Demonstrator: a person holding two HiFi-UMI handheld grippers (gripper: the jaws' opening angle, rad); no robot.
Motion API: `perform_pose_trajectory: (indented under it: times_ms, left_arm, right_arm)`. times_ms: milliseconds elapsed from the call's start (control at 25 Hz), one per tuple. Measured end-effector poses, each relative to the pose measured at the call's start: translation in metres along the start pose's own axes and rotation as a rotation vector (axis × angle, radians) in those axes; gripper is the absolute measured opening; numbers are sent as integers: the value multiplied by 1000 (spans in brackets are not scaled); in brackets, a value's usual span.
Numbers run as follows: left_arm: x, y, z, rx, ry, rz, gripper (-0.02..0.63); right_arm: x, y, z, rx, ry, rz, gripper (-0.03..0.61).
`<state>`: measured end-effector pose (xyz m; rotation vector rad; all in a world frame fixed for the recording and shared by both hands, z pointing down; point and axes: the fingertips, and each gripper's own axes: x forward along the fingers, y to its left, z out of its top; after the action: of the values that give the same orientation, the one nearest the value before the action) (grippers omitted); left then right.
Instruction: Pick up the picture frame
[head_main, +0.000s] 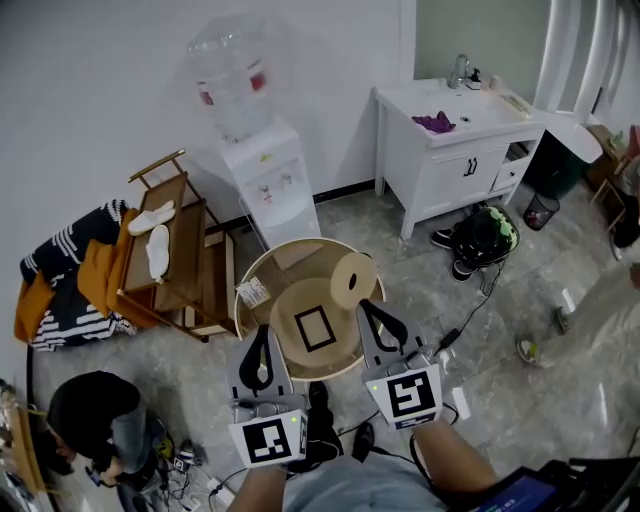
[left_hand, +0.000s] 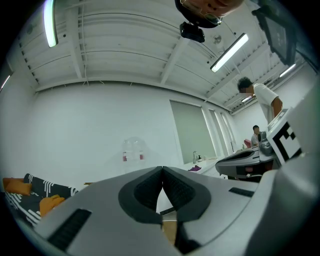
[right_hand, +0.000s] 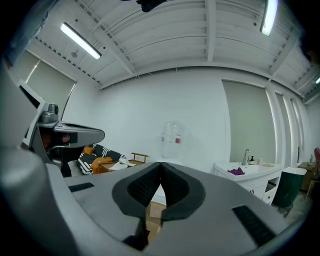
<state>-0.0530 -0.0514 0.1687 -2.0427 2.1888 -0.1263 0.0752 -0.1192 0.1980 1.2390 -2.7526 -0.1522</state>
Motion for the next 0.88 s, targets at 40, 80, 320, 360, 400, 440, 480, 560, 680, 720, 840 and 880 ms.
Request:
perform_pose_trajectory:
  times_ms: [40,80,320,360,400,440,480,560,680,720,840,880]
  left_arm:
    - [6,2,-2,-3,0,2,15]
    - [12,4,-5,-7,1,4,15]
    - [52,29,-34,-36,44,18,15]
    - [60,34,-39,-40,52,21,15]
    - [67,38,-45,-44,60,22,15]
    - [73,42,-52,-47,69,21,15]
    - [80,46,-60,-50,79,20,15]
    - [94,55,-76,-59,103,20,15]
    - [117,66,-97,-105,136,23,15]
    - [124,69,-105,-117,150,20,15]
    - [142,78,-133,-98,196,0,15]
    - [147,81,-143,-104,211,-3,15]
  right_arm:
    - [6,-1,-1,-6,0,4,14]
    - [13,-2,-3,-9,3,9,14]
    - [60,-3,-24,-4,59,36,14]
    - [68,-3,-28,7,79,37,14]
    - [76,-3,-35,20,102,36,14]
    - [85,-3,-43,25,119,36,14]
    - [94,-3,-52,19,129,38,14]
    - [113,-2,-70,12,150,47,14]
    - [141,0,-93,28,196,56,14]
    - [150,1,-101,31,212,59,14]
    - [172,6,-129,43,263,69,14]
    - [178,8,-138,50,281,72,14]
